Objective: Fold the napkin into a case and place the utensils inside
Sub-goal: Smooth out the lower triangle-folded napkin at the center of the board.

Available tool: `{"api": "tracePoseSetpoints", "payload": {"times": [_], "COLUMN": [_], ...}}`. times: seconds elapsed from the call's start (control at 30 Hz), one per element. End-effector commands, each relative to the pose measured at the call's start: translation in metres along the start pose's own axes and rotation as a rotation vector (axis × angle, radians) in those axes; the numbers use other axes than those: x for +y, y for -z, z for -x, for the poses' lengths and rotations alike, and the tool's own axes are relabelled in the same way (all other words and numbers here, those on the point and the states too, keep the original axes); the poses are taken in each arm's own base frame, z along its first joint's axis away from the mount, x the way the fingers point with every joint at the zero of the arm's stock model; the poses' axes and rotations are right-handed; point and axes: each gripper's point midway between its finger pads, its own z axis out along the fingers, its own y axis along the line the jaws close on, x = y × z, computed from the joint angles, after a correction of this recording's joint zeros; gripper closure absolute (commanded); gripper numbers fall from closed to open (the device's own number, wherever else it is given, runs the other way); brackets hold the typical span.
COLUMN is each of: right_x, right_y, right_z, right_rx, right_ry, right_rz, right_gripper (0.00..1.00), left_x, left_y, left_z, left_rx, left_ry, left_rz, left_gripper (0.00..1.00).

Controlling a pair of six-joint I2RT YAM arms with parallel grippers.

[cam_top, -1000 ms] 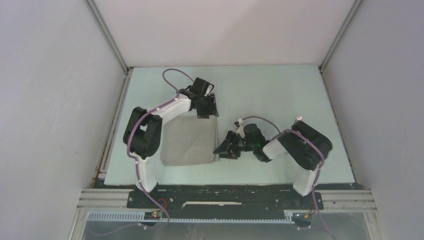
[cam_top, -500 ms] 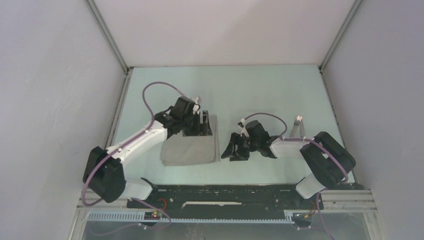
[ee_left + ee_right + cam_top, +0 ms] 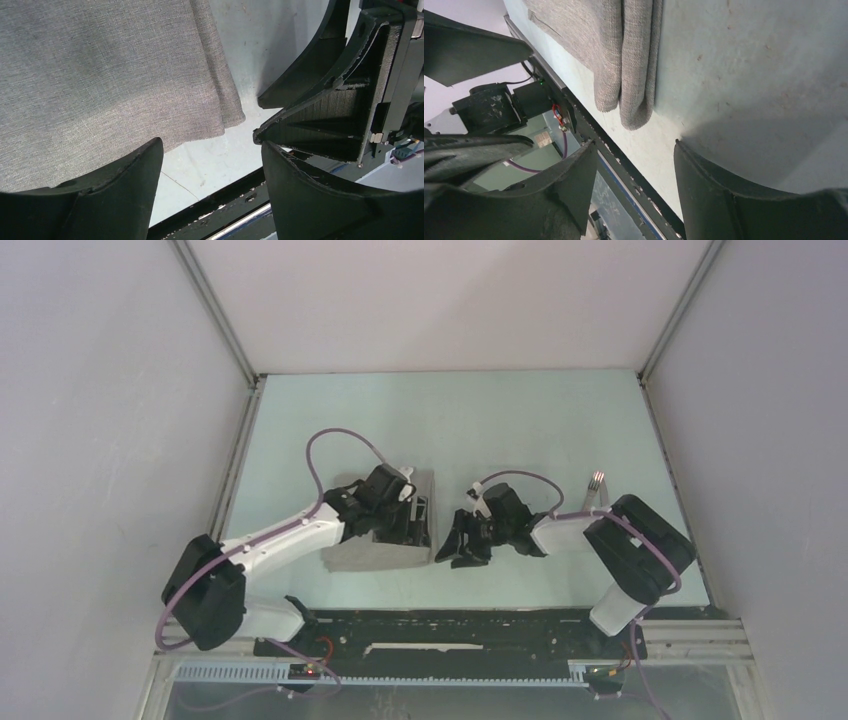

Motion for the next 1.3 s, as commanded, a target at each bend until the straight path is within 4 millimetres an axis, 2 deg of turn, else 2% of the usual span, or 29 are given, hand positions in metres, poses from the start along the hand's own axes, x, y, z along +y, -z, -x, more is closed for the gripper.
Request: {"api": "tracePoseSetpoints", "payload": {"times": [0.0, 0.2, 0.4, 0.53, 0.63, 0.73, 0.83, 0.97, 1.17, 1.27], "right_x": [0.012, 0.011, 0.017, 0.015, 0.016, 0.012, 0.01, 0.005, 0.002, 0.002], "right_y": [-0.006, -0.005, -0.006, -0.009, -0.016, -0.02, -0.022, -0.023, -0.023, -0.023], "right_z": [0.007, 0.015, 0.019, 0.022, 0.021, 0.019, 0.02, 0.021, 0.019, 0.02], "right_rx": [0.005, -0.001, -0.004, -0.002, 0.016, 0.018, 0.011, 0.012, 0.018, 0.017], "right_ry": [0.023, 0.006, -0.008, -0.01, 0.011, 0.002, 0.003, -0.004, -0.001, 0.0], "right_rz": [0.029, 0.048, 0.086, 0.082, 0.06, 0.044, 0.034, 0.027, 0.013, 0.015], "right_gripper": [0.34, 0.4, 0.46, 0.51, 0.56, 0.64, 0.72, 0.81, 0.86, 0.87], "left_x": [-0.011, -0.015, -0.021, -0.021, -0.018, -0.014, -0.01, -0.009, -0.013, -0.009], "left_y": [-0.005, -0.008, -0.016, -0.024, -0.029, -0.029, -0.029, -0.034, -0.043, -0.045], "left_z": [0.013, 0.018, 0.016, 0.008, 0.004, 0.001, -0.003, -0.007, -0.011, -0.016], "left_rx": [-0.031, -0.026, 0.007, 0.042, 0.054, 0.06, 0.059, 0.078, 0.1, 0.116], "left_ry": [-0.006, -0.023, -0.033, -0.038, -0.04, -0.042, -0.036, -0.043, -0.065, -0.082], "left_rz": [-0.018, -0.022, -0.021, -0.008, 0.01, 0.037, 0.047, 0.056, 0.069, 0.105], "left_gripper": [0.21, 0.29, 0.48, 0.56, 0.57, 0.49, 0.48, 0.54, 0.64, 0.58]}}
